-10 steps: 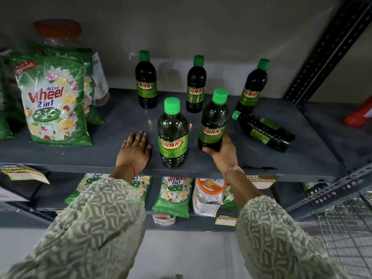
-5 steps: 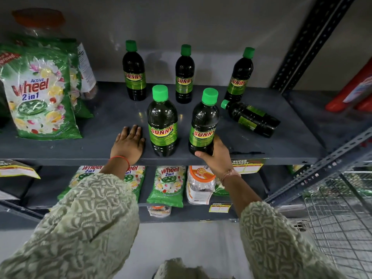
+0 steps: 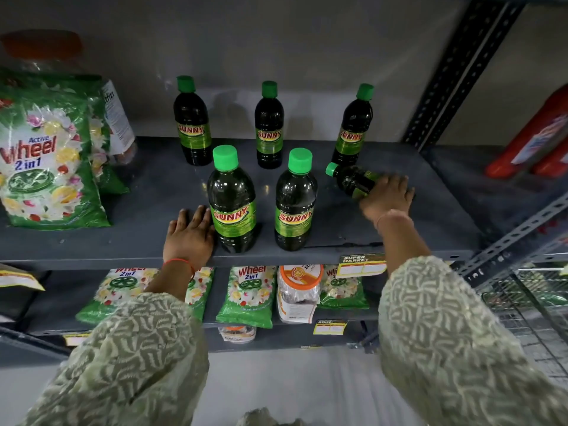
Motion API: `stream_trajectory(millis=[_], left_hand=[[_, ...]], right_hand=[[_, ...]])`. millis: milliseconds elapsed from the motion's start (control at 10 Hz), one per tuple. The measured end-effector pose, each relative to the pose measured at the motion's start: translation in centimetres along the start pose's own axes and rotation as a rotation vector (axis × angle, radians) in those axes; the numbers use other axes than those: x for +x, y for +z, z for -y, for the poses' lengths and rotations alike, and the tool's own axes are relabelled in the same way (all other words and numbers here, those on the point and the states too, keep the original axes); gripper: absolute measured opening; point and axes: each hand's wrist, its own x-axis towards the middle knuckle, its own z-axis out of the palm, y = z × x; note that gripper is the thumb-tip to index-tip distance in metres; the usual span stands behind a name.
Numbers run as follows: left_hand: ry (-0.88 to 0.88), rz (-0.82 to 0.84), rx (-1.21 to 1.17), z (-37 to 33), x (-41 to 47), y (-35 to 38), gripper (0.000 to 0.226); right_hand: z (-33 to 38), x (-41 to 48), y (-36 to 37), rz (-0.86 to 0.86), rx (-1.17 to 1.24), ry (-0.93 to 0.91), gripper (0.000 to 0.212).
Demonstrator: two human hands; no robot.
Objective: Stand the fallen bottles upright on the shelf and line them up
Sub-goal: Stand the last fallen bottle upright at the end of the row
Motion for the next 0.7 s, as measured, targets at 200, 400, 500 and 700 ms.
stream_trajectory(millis=[200, 400, 500, 700], left_hand=[[-0.018, -0.016, 0.002, -0.2, 0.0, 0.1, 0.054], [-0.044, -0.018, -0.019, -0.5, -0.1, 0.0, 0.053], [-0.042, -0.031, -0.035, -0.5, -0.2, 0.0, 0.053], [-0.044, -0.021, -0.011, -0.4, -0.2, 0.0, 0.054]], right_hand=[[0.5, 1.9, -1.2, 0.093, -0.136, -0.007, 0.075], [0.9, 1.8, -0.1, 0.081, 0.105, 0.139, 0.084], [1.4, 0.9, 0.5, -0.186, 0.369, 0.156, 0.074], [2.4, -1.5, 2.4, -0.348, 0.807, 0.023, 0.079]])
